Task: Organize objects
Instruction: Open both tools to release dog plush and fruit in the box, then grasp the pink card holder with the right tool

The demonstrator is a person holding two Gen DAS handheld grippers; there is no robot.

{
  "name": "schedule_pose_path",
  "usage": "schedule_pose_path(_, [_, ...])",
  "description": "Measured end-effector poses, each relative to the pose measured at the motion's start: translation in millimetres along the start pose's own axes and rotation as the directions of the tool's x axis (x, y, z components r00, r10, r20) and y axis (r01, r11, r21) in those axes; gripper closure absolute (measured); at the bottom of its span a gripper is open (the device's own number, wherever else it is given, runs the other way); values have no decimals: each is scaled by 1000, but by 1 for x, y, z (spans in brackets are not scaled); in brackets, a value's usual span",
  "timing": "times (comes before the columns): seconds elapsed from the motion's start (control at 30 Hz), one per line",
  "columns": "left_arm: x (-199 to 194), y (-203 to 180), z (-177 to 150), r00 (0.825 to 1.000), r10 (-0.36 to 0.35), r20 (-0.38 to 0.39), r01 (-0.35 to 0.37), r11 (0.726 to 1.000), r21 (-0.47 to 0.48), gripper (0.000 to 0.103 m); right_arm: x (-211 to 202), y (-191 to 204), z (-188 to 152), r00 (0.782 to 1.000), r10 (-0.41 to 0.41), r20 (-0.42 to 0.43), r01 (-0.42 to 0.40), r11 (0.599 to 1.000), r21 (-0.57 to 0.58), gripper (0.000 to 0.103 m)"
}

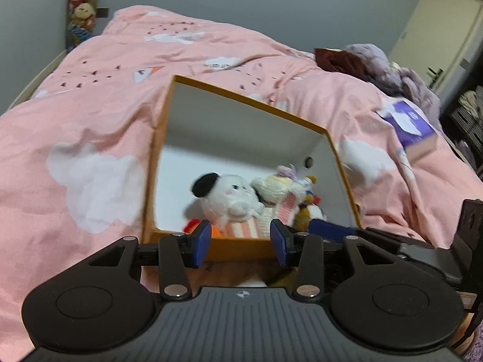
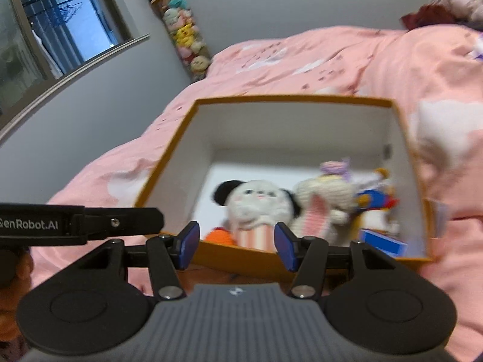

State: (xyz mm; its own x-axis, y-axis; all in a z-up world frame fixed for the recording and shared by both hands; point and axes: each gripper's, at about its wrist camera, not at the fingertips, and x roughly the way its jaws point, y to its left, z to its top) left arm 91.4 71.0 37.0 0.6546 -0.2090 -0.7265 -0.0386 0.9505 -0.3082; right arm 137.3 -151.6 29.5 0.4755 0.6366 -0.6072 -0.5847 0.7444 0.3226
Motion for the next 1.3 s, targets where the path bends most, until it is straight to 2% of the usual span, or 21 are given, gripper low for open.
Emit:
schedule_pose_path(0.13, [3,-17,-11,998,-62,-16,63,997,47,54,-27,-9,-15,993,-112,41,114,992,-57,46])
schedule_pose_path(0.27, [12,-31,-24,993,-98,-65,104,991,82,54,-44,-19,-34,975,-222,28,224,969,-106,47])
schedule_pose_path(0.53, [43,-48,-52,975,-147,-169,164,982,92,54,-43,-28,-62,934,-356,-27,345,920,-187,48])
schedule_pose_path(0.7, [54,-53,-60,964,-160,-214,181,980,79,54,-34,-26,-66,930,-364,-55,341,909,-240,48])
schedule_pose_path(0.83, [58,-54,-60,963,-155,-222,175,982,71,54,-30,-25,-69,928,-366,-71,336,904,-264,50])
schedule_pose_path(0.97, [60,-57,-55,963,-162,-217,180,981,68,54,-40,-34,-57,929,-367,-40,350,910,-222,51])
schedule_pose_path(1.13, [65,-69,-47,964,-176,-199,195,978,81,54,-49,-53,-36,919,-394,3,388,902,-189,66])
schedule_pose_path(1.23, [70,-76,-41,967,-167,-192,186,979,88,54,-50,-69,-19,913,-407,22,406,904,-134,66])
schedule_pose_path(1.3, [72,-80,-35,968,-166,-187,184,979,84,54,-49,-80,-7,923,-385,25,385,920,-74,66])
